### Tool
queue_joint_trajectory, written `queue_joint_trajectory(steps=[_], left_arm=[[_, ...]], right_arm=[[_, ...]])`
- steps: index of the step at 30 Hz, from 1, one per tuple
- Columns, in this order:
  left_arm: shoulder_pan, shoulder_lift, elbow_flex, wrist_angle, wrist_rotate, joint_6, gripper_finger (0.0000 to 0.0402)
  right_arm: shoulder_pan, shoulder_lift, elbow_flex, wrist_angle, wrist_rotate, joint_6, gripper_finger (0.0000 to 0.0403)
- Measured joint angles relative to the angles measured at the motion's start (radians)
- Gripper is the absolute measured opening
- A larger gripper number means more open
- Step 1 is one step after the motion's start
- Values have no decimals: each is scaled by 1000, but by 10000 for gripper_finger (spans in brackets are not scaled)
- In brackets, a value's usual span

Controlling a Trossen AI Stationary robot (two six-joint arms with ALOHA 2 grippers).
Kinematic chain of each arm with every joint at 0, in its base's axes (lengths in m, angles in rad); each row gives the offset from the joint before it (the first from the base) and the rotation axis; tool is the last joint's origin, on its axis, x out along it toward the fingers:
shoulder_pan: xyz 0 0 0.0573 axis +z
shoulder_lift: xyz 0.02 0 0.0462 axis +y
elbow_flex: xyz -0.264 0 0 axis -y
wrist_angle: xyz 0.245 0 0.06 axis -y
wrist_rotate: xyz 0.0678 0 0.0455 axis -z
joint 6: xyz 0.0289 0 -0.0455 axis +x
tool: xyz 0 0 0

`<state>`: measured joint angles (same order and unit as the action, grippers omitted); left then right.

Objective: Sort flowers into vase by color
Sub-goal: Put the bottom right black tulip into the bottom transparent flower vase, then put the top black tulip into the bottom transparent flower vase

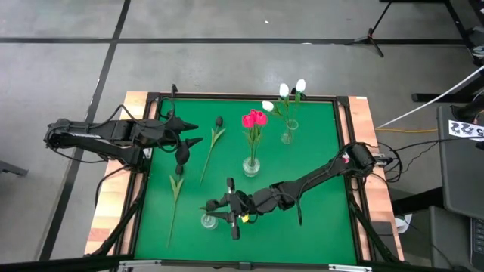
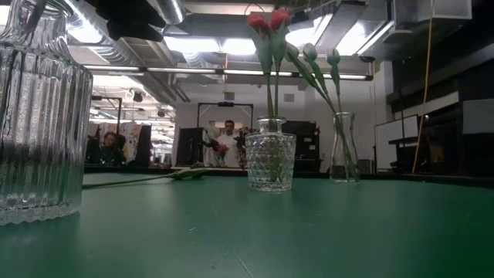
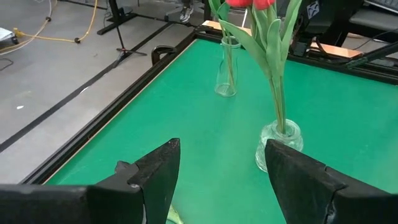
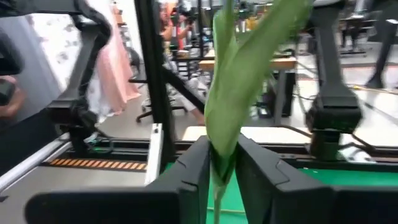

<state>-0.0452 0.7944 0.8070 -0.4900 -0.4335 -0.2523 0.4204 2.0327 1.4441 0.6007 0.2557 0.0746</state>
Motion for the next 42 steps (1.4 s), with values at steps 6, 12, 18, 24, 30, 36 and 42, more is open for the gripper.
queue_joint_trajectory(steps=[6, 12, 18, 24, 30, 36, 42], left_arm=[[0, 0, 0, 0, -2, -1, 230], [0, 0, 0, -1, -2, -1, 230], [1, 0, 0, -37, -32, -34, 230], [22, 0, 0, -132, -35, -112, 230], [37, 7, -1, -162, -35, -158, 230], [72, 76, -65, -140, -31, -288, 230], [94, 251, -102, -59, -38, -426, 230]], right_arm=[[-3, -1, 0, -29, -18, 0, 92], [-19, -1, 0, -29, -119, 7, 122], [-30, -1, 0, -27, -165, 8, 169], [-30, -1, 0, -102, -191, 34, 199], [-30, -26, 0, -213, -214, 55, 206], [-35, -80, 1, -387, -203, 59, 207], [-35, -134, 1, -473, -196, 60, 207]])
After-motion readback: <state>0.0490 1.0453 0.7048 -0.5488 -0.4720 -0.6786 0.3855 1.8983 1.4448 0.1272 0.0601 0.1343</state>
